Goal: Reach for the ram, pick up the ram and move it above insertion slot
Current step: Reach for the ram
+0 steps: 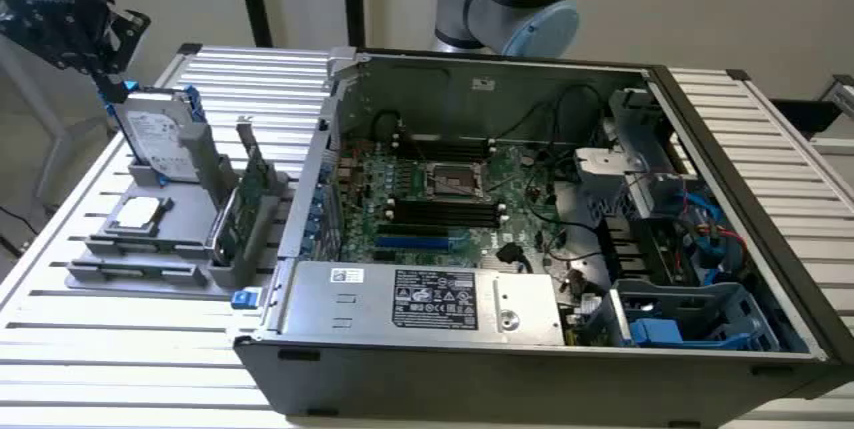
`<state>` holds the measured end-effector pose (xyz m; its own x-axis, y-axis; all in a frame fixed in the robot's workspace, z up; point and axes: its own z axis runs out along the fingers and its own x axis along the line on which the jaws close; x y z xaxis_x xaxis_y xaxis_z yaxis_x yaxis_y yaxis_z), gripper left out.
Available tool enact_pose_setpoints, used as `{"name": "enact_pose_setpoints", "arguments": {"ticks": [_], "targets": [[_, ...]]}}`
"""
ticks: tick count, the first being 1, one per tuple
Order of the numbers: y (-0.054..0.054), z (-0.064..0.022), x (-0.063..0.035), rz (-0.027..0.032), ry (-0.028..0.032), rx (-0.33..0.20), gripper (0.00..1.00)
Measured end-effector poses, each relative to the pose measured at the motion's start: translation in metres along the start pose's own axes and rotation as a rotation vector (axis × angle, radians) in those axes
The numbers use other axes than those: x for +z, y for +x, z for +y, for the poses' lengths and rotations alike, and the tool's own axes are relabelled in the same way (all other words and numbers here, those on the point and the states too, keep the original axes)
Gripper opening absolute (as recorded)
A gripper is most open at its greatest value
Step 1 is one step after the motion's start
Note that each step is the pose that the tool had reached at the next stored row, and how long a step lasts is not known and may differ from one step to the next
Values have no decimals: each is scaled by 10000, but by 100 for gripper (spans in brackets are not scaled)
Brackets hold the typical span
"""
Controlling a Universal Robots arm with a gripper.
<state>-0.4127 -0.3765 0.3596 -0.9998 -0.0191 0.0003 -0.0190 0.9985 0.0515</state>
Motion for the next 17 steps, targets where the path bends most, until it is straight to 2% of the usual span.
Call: {"name": "enact_pose_setpoints", "arguments": {"ticks": [13, 17], "targets": [[0, -5, 3, -1, -8, -2, 11], [3, -162, 7, -1, -12, 1, 11]]}}
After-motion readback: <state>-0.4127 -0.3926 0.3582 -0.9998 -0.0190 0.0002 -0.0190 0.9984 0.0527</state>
